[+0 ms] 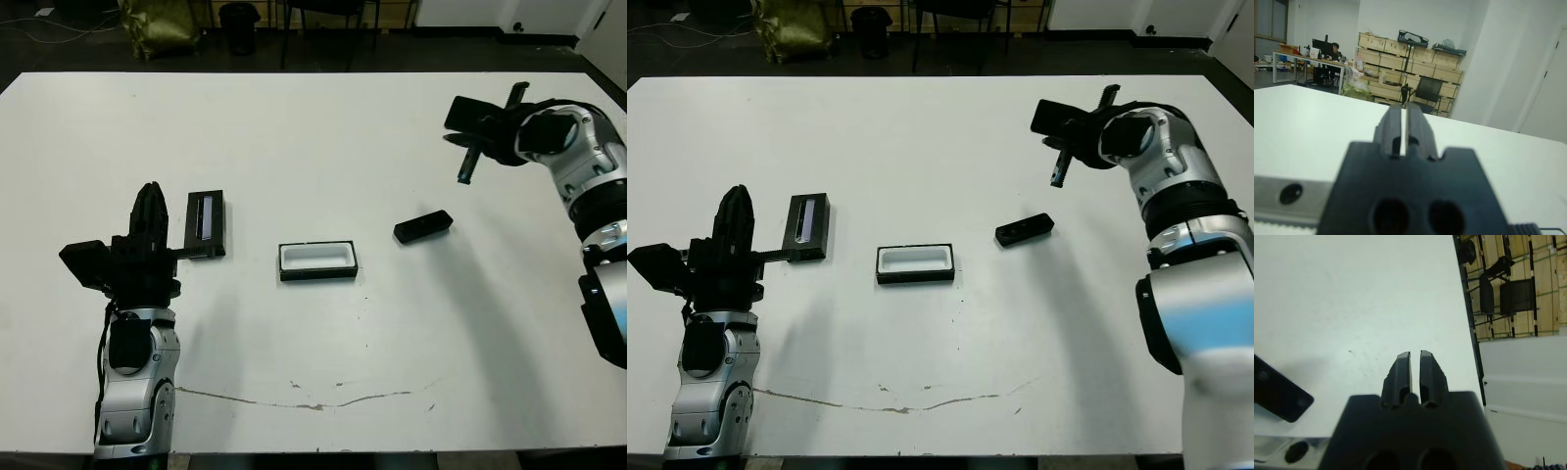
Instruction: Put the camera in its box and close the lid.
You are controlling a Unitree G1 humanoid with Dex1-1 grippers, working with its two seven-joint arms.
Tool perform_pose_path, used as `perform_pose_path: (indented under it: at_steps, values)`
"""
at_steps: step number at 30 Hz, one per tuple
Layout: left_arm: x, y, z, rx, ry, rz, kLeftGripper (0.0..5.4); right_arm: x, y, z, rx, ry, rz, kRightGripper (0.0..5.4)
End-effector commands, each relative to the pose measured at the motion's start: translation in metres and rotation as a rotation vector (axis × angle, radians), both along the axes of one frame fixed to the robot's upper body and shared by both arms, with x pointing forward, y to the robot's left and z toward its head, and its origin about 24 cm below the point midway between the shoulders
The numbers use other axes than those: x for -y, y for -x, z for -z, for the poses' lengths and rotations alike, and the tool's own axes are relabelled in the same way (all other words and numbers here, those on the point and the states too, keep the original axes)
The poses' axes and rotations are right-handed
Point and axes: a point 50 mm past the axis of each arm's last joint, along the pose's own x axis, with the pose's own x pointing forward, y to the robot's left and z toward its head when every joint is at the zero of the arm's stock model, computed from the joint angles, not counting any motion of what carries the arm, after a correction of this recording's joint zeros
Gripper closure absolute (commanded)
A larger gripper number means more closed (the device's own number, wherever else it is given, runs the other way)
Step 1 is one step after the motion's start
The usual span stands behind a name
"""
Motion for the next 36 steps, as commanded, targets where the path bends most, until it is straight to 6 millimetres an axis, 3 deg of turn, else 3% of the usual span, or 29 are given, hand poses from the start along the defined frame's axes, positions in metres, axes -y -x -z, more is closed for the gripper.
perform_pose_path:
  at_steps: [1, 5, 22, 36]
  values:
    - [-0.002, 0.001, 0.004, -0.026, 0.001, -0.008, 5.38, 0.001, 0.005, 0.021, -0.092, 0.026, -0.003, 5.4]
    - [-0.002, 0.001, 0.004, -0.029, -0.001, -0.009, 5.38, -0.001, 0.006, 0.028, -0.101, 0.137, -0.033, 5.4]
    - [-0.002, 0.001, 0.005, -0.024, 0.002, -0.008, 5.38, 0.004, 0.017, 0.067, -0.24, 0.133, 0.021, 5.4]
    - [-0.002, 0.001, 0.006, -0.033, 0.005, -0.01, 5.38, 0.008, 0.022, 0.078, -0.255, 0.095, 0.037, 5.4]
